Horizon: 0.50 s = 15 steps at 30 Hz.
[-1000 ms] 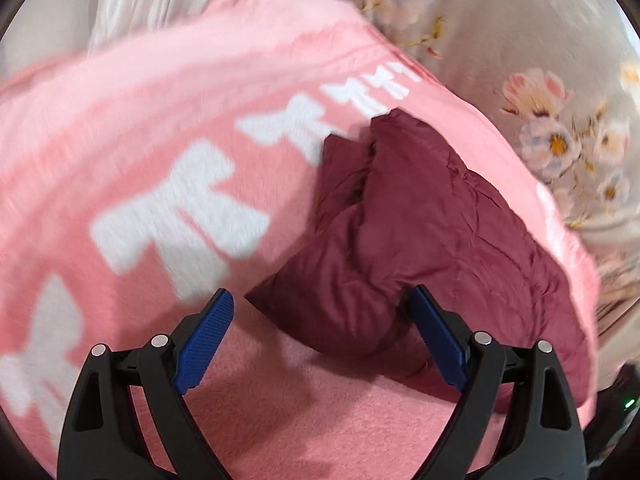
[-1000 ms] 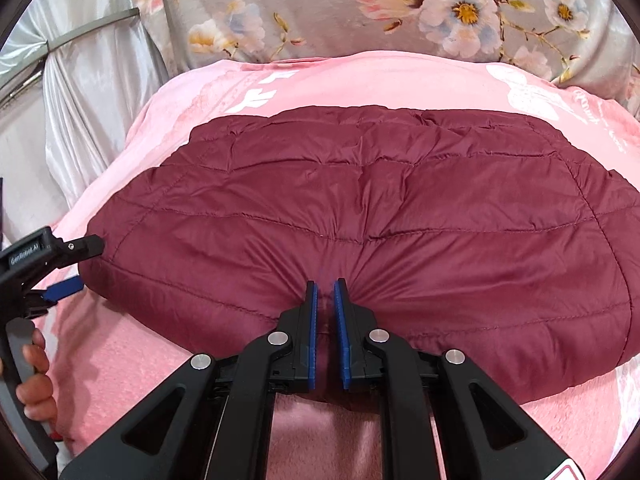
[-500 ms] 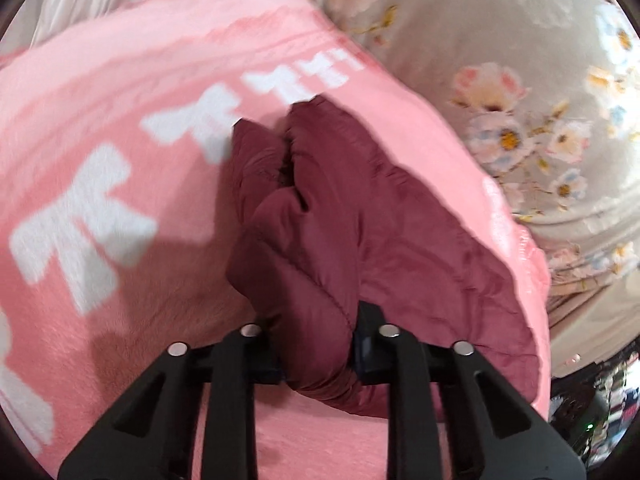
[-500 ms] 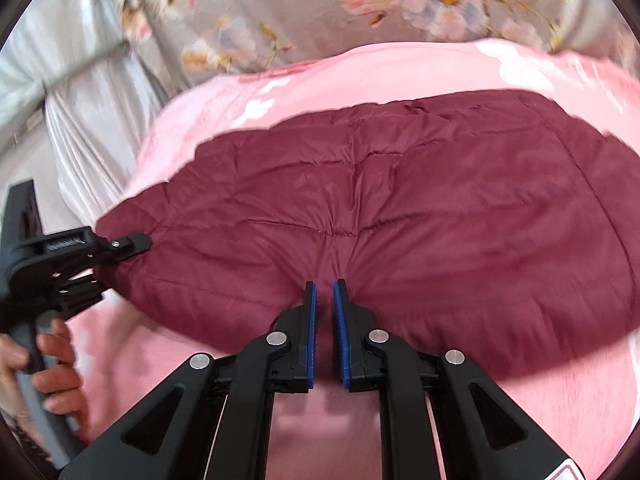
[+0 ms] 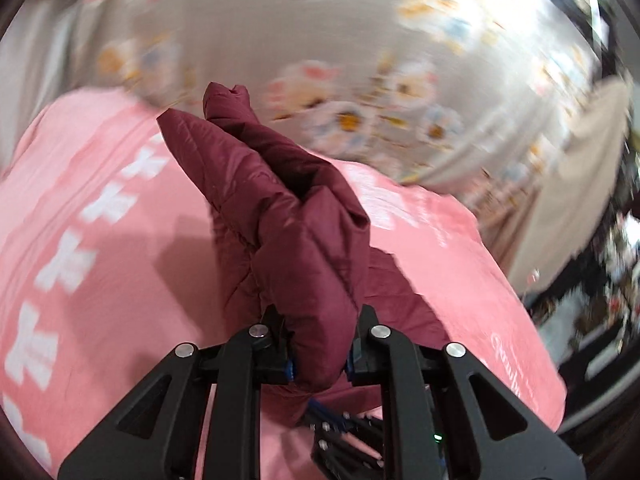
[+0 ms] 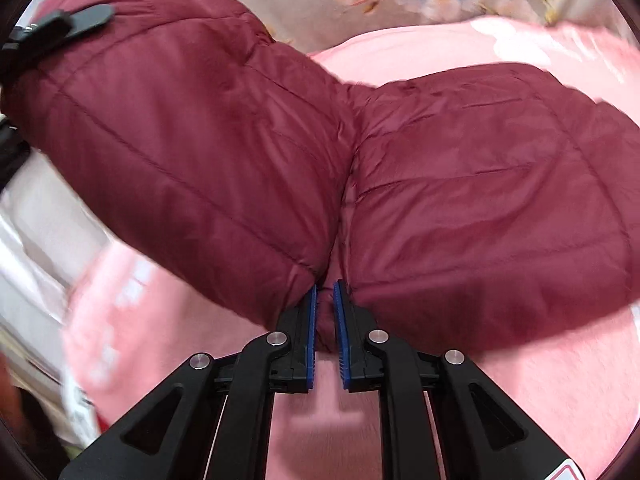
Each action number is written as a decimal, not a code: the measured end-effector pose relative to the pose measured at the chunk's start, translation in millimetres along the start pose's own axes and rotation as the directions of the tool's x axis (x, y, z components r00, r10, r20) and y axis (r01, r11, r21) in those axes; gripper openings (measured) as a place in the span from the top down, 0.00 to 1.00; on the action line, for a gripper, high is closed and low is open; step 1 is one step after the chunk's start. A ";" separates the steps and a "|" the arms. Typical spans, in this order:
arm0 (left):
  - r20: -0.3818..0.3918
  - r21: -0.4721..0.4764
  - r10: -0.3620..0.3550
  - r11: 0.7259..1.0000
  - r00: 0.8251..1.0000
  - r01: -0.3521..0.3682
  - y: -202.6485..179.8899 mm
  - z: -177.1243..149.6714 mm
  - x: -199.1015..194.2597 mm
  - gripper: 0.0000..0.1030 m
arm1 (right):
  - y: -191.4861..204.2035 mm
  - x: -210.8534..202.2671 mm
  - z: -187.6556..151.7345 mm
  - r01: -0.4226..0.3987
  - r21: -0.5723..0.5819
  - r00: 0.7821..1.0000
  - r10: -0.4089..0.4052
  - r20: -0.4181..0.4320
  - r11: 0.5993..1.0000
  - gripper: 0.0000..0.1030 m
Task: Fold large clothes
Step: 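Lift the jacket hem with both tools and fold it over the collar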
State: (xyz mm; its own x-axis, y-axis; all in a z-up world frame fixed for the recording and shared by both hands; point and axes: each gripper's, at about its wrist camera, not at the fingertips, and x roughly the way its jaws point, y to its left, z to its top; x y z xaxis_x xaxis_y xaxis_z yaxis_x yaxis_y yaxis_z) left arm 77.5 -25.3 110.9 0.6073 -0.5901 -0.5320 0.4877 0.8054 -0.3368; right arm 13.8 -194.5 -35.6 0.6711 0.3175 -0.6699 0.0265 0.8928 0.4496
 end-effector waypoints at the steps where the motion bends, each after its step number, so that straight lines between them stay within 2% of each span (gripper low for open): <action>1: -0.006 0.025 -0.007 1.000 1.000 0.007 -13.0 2.9 6.9 0.85 | -7.5 -14.9 1.5 -0.012 0.023 1.000 0.011 0.019 1.000 0.89; 4: -0.057 0.081 -0.040 0.996 0.998 0.044 -53.8 6.9 40.8 0.85 | -29.7 -55.3 3.9 0.081 0.032 0.995 -0.083 0.063 0.996 0.89; 7: -0.139 0.111 -0.068 0.990 0.988 0.084 -92.6 -2.6 84.0 0.85 | -63.0 -86.6 2.0 0.155 0.094 0.984 -0.162 0.078 0.983 0.89; 10: -0.241 0.113 -0.075 0.988 0.968 0.105 -122.3 -23.3 132.0 0.85 | -100.7 -113.7 -4.6 0.218 0.176 0.968 -0.236 0.088 0.960 0.88; 12: -0.314 0.112 -0.063 0.988 0.947 0.103 -137.4 -43.9 165.2 0.85 | -120.8 -126.9 -10.2 0.249 0.215 0.957 -0.274 0.098 0.944 0.88; 14: -0.354 0.117 -0.039 0.989 0.934 0.086 -145.9 -62.5 187.9 0.85 | -136.0 -136.4 -14.0 0.270 0.248 0.948 -0.302 0.103 0.931 0.88; 15: -0.359 0.129 -0.025 0.989 0.933 0.076 -149.0 -69.5 193.3 0.85 | -145.5 -142.2 -16.7 0.277 0.266 0.943 -0.314 0.106 0.923 0.88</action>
State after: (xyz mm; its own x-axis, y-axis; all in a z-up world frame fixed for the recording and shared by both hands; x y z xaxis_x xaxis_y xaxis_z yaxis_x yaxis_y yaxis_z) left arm 78.6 -255.6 4.3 0.3292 -0.5512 -0.7667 0.6091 0.7444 -0.2736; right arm -97.9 -364.2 -15.6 0.7035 -0.0150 -0.7105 0.4079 0.8272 0.3865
